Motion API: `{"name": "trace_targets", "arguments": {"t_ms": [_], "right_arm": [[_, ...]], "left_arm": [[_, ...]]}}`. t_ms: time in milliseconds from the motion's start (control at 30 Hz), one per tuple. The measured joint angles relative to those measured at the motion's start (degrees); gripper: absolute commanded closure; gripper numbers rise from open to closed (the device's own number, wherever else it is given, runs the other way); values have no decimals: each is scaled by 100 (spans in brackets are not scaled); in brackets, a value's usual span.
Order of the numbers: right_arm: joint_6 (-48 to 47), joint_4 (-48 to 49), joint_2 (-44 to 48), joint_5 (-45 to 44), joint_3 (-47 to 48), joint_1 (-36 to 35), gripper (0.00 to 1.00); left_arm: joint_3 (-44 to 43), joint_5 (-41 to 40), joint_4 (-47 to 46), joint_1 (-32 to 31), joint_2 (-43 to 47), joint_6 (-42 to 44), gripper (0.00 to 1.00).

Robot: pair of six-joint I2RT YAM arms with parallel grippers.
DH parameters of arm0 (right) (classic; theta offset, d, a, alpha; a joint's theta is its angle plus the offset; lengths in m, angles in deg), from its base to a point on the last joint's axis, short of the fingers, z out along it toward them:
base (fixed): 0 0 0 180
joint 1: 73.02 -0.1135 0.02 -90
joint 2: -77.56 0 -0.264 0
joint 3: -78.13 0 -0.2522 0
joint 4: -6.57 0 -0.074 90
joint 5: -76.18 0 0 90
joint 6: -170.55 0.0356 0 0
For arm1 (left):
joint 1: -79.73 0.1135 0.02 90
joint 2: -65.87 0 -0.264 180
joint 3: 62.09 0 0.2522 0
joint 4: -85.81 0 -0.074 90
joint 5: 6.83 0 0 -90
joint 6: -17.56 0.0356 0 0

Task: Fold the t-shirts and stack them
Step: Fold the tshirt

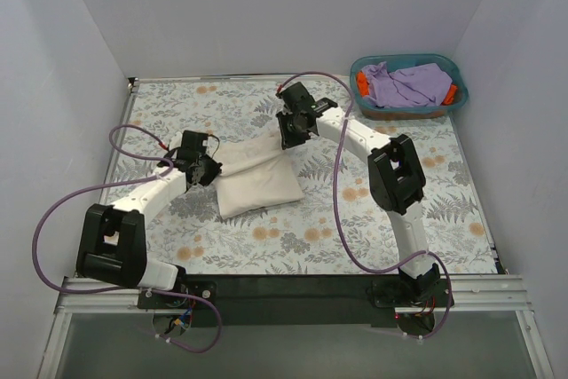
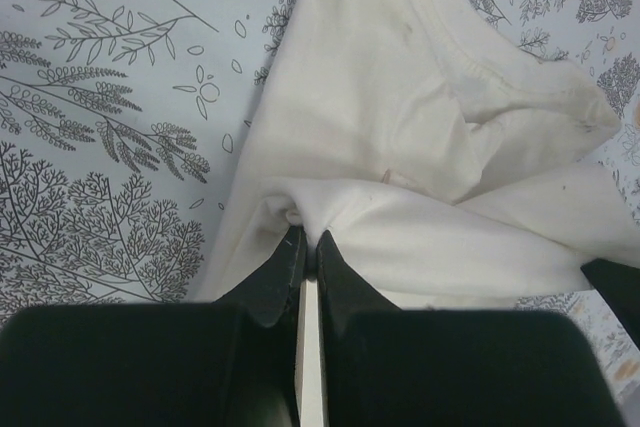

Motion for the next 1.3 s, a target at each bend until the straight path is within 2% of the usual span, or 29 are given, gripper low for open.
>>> {"name": "trace_targets", "arguments": {"t_ms": [33,67,133,167,200,267,300,433,533,667,733,800,833,1000,1200,1300], "right_arm": [[24,7,-4,2,0,20,73],[44,13,-4,0,0,42,71],[94,48,-7,-4,0,98,62],[96,79,-7,0,0,129,59],[92,109,-7,24,-2,162,54],[66,205,20,120,-52,247,50],[11,280,61,192,-125,295,49],[-262,492,306,629,-448,474,49],[-535,619,468,988,-625,592,49],[-925,772,577,1456,-822,673,48],[-1139,848,577,1685,-892,704,48],[-1351,852,577,1906,-911,713,49],[-1469,868,577,2000,-911,719,48],[-1838,973,367,2417,-824,752,49],[-1884,1025,-374,2726,-496,776,50],[-1858,1012,-741,2741,-238,782,51]], "left_arm": [[0,-28,-37,2,-28,42,86],[0,-61,-70,4,-48,85,75],[-7,-138,-125,15,-66,221,62],[-33,-179,-129,33,-68,299,47],[-76,-223,-140,39,-68,409,40],[-214,-286,-166,55,-68,592,27],[-291,-308,-186,66,-66,702,23],[-481,-332,-205,72,68,1117,21],[-470,-208,-157,72,365,1491,11],[-229,81,-286,72,874,1967,5],[-35,271,-374,72,1027,2210,8],[92,466,-444,72,1029,2411,19],[107,590,-439,72,973,2507,29],[28,1016,-553,70,321,2787,57],[-249,1102,-612,70,-557,2715,75],[-380,874,-636,76,-905,2544,79]]}}
